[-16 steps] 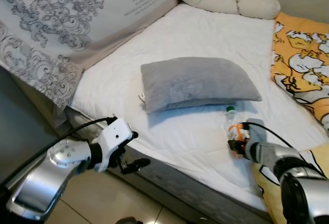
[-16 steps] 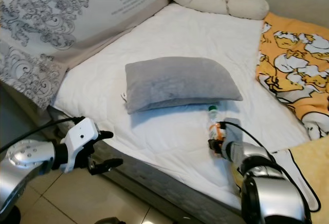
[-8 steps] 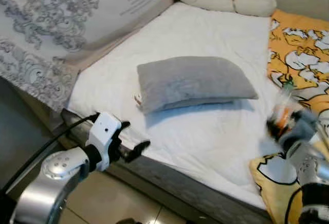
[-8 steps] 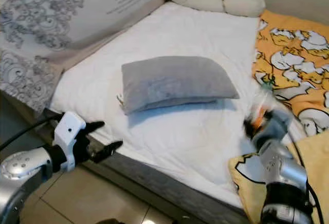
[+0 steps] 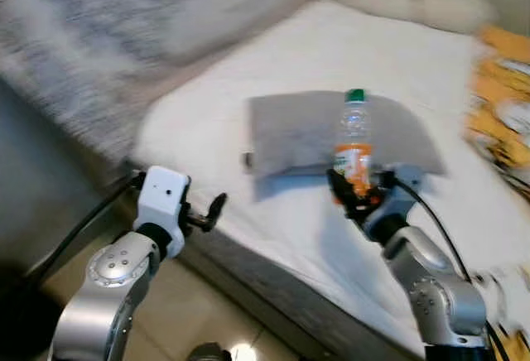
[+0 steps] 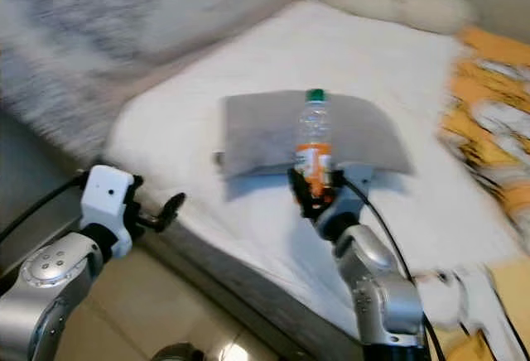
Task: Clean up the room
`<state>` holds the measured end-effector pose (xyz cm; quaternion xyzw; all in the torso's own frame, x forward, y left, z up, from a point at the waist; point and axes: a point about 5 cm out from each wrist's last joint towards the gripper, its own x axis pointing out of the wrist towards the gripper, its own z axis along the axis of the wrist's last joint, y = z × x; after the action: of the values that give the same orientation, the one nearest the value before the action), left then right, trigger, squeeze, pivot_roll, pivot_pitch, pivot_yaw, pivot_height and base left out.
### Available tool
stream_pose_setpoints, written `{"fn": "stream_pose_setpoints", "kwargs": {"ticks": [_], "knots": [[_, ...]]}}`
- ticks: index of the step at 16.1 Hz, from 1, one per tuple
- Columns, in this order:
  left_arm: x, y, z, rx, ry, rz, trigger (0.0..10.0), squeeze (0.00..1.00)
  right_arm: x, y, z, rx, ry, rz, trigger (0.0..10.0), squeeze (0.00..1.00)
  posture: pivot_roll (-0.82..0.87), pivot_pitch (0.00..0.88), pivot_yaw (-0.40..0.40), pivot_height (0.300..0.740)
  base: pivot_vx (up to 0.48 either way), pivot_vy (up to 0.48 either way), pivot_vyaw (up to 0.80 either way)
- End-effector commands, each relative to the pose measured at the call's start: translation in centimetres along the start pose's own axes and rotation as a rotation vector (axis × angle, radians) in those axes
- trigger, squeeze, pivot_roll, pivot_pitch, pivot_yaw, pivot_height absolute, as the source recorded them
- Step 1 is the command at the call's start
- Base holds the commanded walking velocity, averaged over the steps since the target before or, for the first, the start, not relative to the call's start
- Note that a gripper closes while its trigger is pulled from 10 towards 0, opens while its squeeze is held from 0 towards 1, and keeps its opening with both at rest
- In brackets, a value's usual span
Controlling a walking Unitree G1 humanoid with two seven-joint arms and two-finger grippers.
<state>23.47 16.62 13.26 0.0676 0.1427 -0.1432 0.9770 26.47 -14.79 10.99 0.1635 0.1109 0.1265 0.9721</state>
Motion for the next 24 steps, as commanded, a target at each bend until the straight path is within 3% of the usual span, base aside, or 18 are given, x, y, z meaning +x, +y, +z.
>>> {"fn": "stream_pose_setpoints", "kwargs": {"ticks": [1, 2, 4, 8, 15, 16, 21, 24], "knots": [[-0.2, 0.3, -0.1, -0.003, 0.013, 0.045, 10.0, 0.0, -0.3, -0.3, 0.6, -0.053, -0.049, -0.056, 10.0, 0.0, -0.01, 0.0, -0.012, 0.74, 0.0, 0.0, 0.8], [-0.2, 0.3, -0.2, -0.008, 0.017, 0.058, 10.0, 0.0, -0.3, -0.2, 0.6, -0.063, -0.052, -0.058, 10.0, 0.0, -0.01, 0.0, -0.012, 0.74, 0.0, 0.0, 0.8], [-0.2, 0.9, 0.0, 0.079, 0.009, 0.135, 10.0, 0.0, -0.4, -0.2, 0.7, -0.095, -0.053, -0.089, 10.0, 0.0, 0.0, 0.0, 0.026, 0.74, 0.0, 0.0, 0.8], [0.3, 2.1, 0.0, 0.091, -0.014, 0.25, 10.0, 0.0, -0.5, -0.4, 0.6, -0.105, -0.033, -0.102, 10.0, 0.0, 0.0, 0.0, 0.01, 0.74, 0.0, 0.0, 0.8], [0.2, 1.7, -1.0, 0.09, -0.007, 0.243, 10.0, 0.0, -0.6, -0.6, 0.1, -0.097, -0.012, -0.156, 10.0, 0.0, -0.01, 0.0, 0.001, 0.74, 0.0, 0.0, 0.8], [0.2, 1.7, -1.0, 0.088, -0.007, 0.243, 10.0, 0.0, -0.4, -0.5, 0.2, -0.024, -0.028, -0.146, 10.0, 0.0, -0.01, 0.0, -0.007, 0.74, 0.0, 0.0, 0.8], [0.6, 2.1, -0.7, 0.068, -0.026, 0.259, 10.0, 0.0, 0.2, 0.0, -0.2, -0.073, 0.019, -0.123, 10.0, 0.0, -0.01, 0.0, -0.009, 0.74, 0.0, 0.0, 0.8], [0.6, 2.1, -0.4, 0.052, -0.046, 0.258, 10.0, 0.0, 0.2, 0.5, -0.3, -0.056, 0.024, -0.099, 10.0, 0.0, 0.0, 0.0, -0.02, 0.74, 0.0, 0.0, 0.8]]}}
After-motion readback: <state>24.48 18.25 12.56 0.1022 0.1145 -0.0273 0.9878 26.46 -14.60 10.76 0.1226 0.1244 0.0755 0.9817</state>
